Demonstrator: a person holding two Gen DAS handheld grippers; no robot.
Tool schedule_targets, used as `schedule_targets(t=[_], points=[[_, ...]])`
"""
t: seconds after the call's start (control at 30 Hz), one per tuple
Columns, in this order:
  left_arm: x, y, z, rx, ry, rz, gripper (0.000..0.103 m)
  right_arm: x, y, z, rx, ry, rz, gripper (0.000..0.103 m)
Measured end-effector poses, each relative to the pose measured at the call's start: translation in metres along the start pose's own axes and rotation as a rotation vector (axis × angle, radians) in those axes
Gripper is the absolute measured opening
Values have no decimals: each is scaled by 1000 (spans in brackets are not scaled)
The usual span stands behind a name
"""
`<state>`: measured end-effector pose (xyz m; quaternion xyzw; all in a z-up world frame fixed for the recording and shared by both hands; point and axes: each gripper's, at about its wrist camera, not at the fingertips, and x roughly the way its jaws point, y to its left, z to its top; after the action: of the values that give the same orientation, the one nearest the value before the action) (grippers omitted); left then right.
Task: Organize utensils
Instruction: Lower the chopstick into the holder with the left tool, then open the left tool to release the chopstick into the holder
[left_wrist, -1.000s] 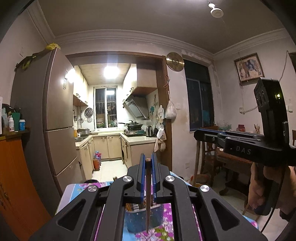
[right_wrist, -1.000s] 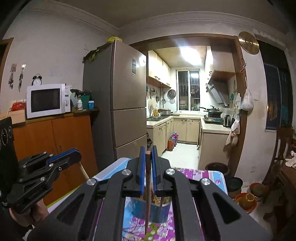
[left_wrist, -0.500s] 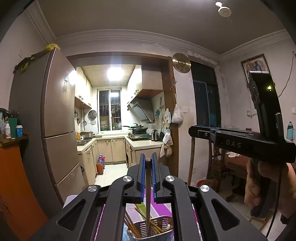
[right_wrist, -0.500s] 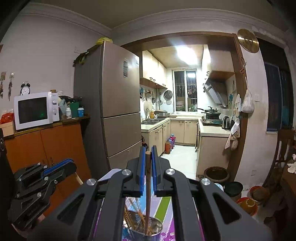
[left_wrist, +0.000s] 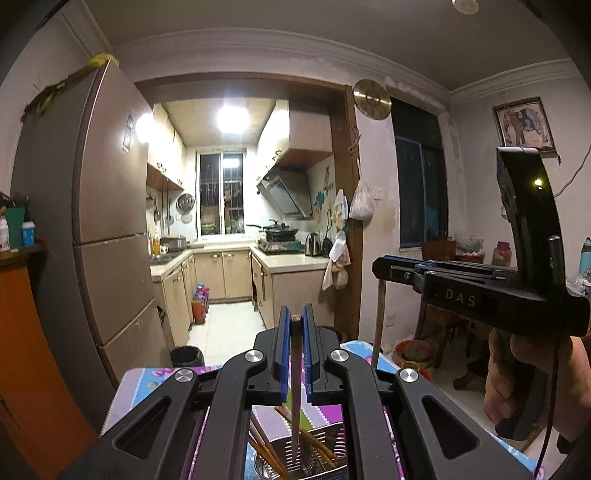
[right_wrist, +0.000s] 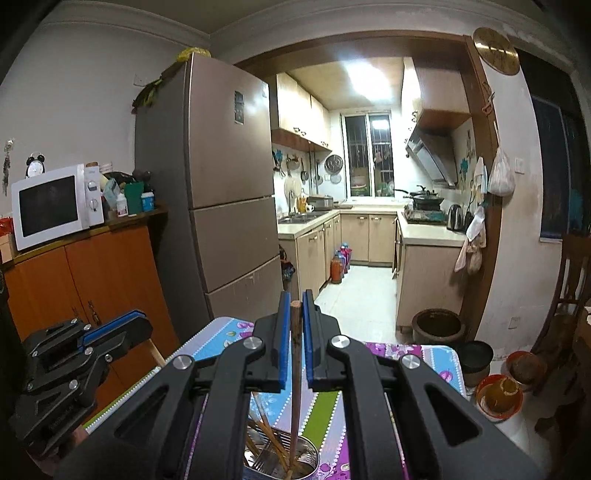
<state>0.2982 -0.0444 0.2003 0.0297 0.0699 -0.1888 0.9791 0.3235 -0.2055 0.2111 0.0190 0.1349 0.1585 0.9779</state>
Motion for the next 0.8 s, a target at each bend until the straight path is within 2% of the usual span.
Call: schedule_targets(t=[0.7, 0.77, 0.8], points=[[56, 27, -29, -40, 99, 27, 8, 50, -8, -34, 10, 143, 24, 6], [57, 28, -31, -42, 102, 32, 8, 50, -9, -34, 10, 143, 23, 11], [56, 27, -31, -43, 102, 35, 8, 50, -10, -34, 12, 142, 25, 22]])
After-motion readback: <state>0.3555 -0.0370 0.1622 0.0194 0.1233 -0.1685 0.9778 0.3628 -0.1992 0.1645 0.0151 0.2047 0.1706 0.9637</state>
